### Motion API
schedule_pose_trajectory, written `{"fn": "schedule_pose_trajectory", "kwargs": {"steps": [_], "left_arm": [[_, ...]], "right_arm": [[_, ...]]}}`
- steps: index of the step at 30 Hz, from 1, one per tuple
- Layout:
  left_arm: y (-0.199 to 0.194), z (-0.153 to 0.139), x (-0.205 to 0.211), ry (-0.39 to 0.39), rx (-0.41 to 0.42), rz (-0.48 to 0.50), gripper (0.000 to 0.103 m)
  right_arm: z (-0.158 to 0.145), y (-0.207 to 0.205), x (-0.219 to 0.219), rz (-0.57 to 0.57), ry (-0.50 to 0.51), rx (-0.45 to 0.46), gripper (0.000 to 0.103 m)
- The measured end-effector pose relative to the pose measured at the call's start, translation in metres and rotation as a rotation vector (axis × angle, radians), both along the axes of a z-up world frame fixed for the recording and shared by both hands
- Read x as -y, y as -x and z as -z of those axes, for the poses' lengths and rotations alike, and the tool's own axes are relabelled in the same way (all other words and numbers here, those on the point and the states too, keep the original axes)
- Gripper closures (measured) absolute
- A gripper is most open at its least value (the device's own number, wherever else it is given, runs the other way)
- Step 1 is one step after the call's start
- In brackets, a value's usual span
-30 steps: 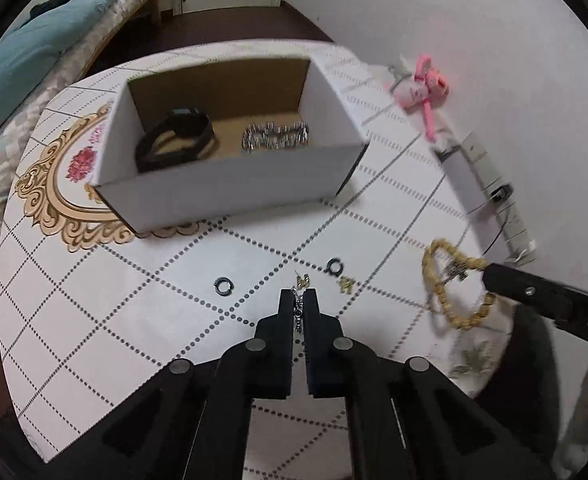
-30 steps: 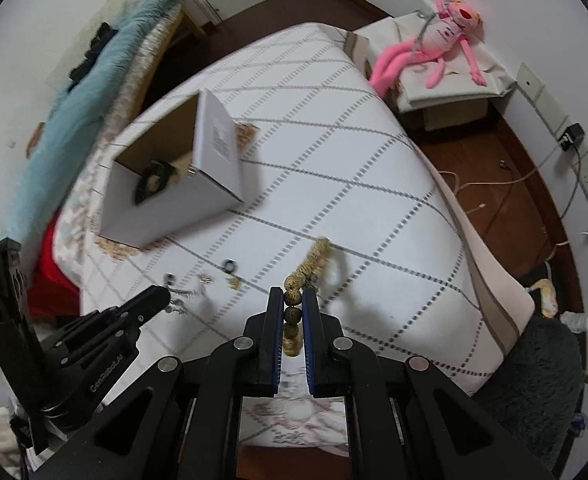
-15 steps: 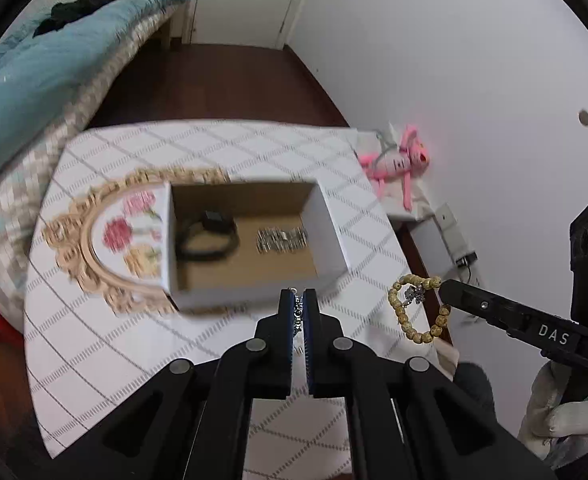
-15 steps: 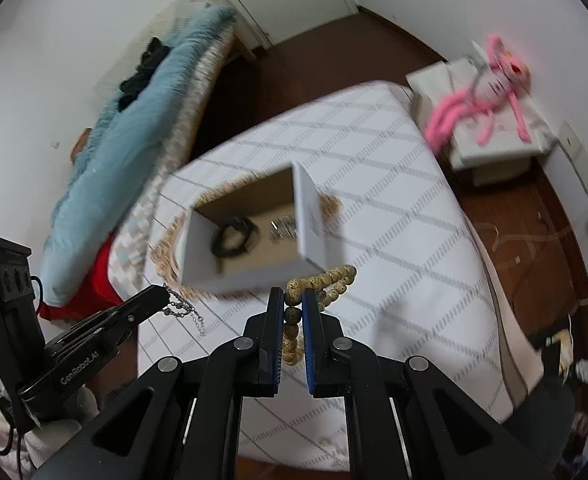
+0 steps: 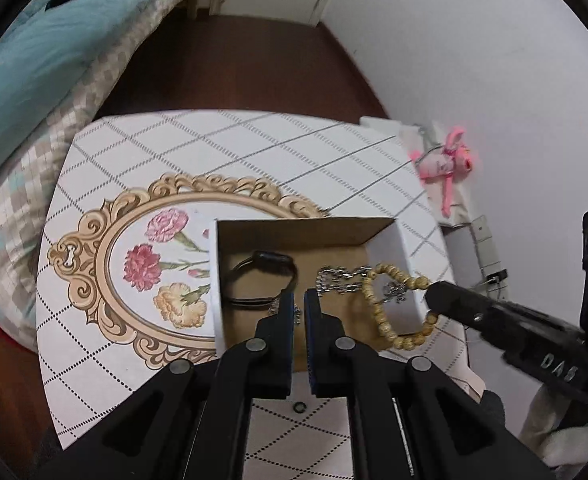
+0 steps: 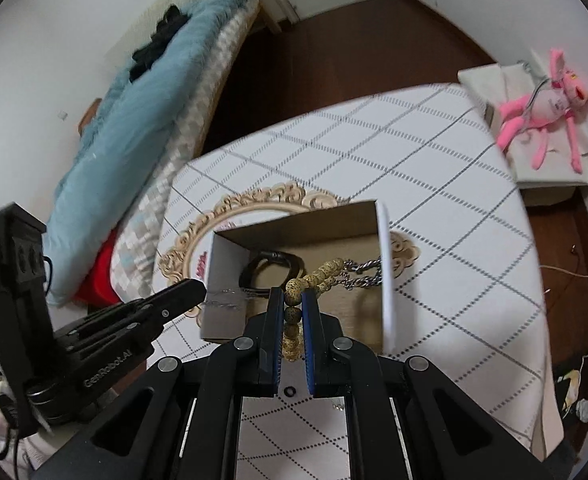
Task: Organize jewelry
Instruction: 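Lower the pendant chain with the left tool while the right tool lowers the beads into the box, then lift both open tools away from the box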
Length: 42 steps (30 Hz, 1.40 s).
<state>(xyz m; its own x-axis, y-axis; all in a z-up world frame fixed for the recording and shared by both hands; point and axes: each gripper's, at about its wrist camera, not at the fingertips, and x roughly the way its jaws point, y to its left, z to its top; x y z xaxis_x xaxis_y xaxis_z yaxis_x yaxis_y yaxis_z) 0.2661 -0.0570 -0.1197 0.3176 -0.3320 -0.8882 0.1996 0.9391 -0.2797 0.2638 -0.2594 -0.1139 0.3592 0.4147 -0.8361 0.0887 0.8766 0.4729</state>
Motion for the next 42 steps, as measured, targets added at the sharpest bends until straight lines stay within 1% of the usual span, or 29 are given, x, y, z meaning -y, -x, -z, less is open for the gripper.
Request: {"fn": "schedule_pose_trajectory", "kwargs": {"steps": [5, 7, 8, 9, 10, 11, 12, 13, 14, 15, 16, 17, 18, 19, 20, 21, 25, 30, 35, 42], "left_arm": [[-0.009, 0.012, -0.003, -0.059, -0.045, -0.036, 0.096], [-0.011, 0.016, -0.006, -0.085, -0.060, -0.061, 0.090], [-0.011, 0.016, -0.007, -0.099, -0.056, -0.069, 0.078], [-0.011, 0.016, -0.008, -0.116, -0.050, -0.079, 0.057], [-0.010, 0.016, -0.009, -0.127, -0.043, -0.089, 0.047], [-0.008, 0.014, -0.011, -0.126, -0.023, -0.097, 0.034], [-0.007, 0.013, -0.012, -0.132, -0.013, -0.103, 0.033], [-0.005, 0.013, -0.013, -0.156, -0.001, -0.114, 0.033], [-0.005, 0.013, -0.013, -0.172, 0.005, -0.118, 0.033], [-0.003, 0.013, -0.013, -0.187, 0.013, -0.121, 0.033], [-0.001, 0.014, -0.013, -0.205, 0.024, -0.127, 0.032], [0.001, 0.016, -0.013, -0.226, 0.039, -0.133, 0.026], [0.004, 0.017, -0.013, -0.239, 0.051, -0.136, 0.018], [0.007, 0.020, -0.013, -0.253, 0.067, -0.141, 0.014], [0.008, 0.022, -0.013, -0.264, 0.071, -0.142, 0.006], [0.010, 0.025, -0.013, -0.274, 0.072, -0.142, 0.002], [0.017, 0.036, -0.009, -0.310, 0.072, -0.136, 0.000], [0.022, 0.036, -0.007, -0.316, 0.088, -0.136, 0.000], [0.031, 0.023, -0.006, -0.309, 0.119, -0.152, 0.000], [0.055, -0.008, -0.007, -0.295, 0.192, -0.200, 0.000]], "right_arm": [[0.028, -0.016, -0.011, -0.050, 0.009, -0.055, 0.093], [0.037, -0.020, -0.013, -0.073, 0.049, -0.095, 0.093], [0.038, -0.022, -0.013, -0.072, 0.075, -0.103, 0.093], [0.038, -0.021, -0.012, -0.077, 0.088, -0.099, 0.093], [0.037, -0.019, -0.011, -0.077, 0.102, -0.094, 0.090], [0.034, -0.019, -0.009, -0.073, 0.117, -0.090, 0.082], [0.031, -0.016, -0.007, -0.067, 0.137, -0.078, 0.077], [0.027, -0.015, -0.006, -0.066, 0.156, -0.066, 0.066], [0.024, -0.013, -0.005, -0.061, 0.192, -0.050, 0.058], [0.020, -0.012, -0.004, -0.056, 0.228, -0.038, 0.054], [0.019, -0.008, -0.004, -0.055, 0.286, -0.027, 0.045], [0.019, -0.007, -0.003, -0.051, 0.323, -0.027, 0.036], [0.021, -0.005, -0.003, -0.049, 0.370, -0.029, 0.031], [0.024, -0.004, -0.003, -0.048, 0.406, -0.032, 0.023], [0.027, -0.003, -0.003, -0.045, 0.437, -0.037, 0.016], [0.032, -0.001, -0.003, -0.042, 0.475, -0.043, 0.013], [0.041, 0.004, 0.000, -0.028, 0.511, -0.051, 0.005], [0.041, 0.007, -0.003, -0.022, 0.525, -0.031, 0.004], [0.022, 0.018, -0.006, -0.013, 0.531, 0.011, 0.004], [-0.009, 0.043, -0.004, 0.032, 0.551, 0.086, 0.004]]}}
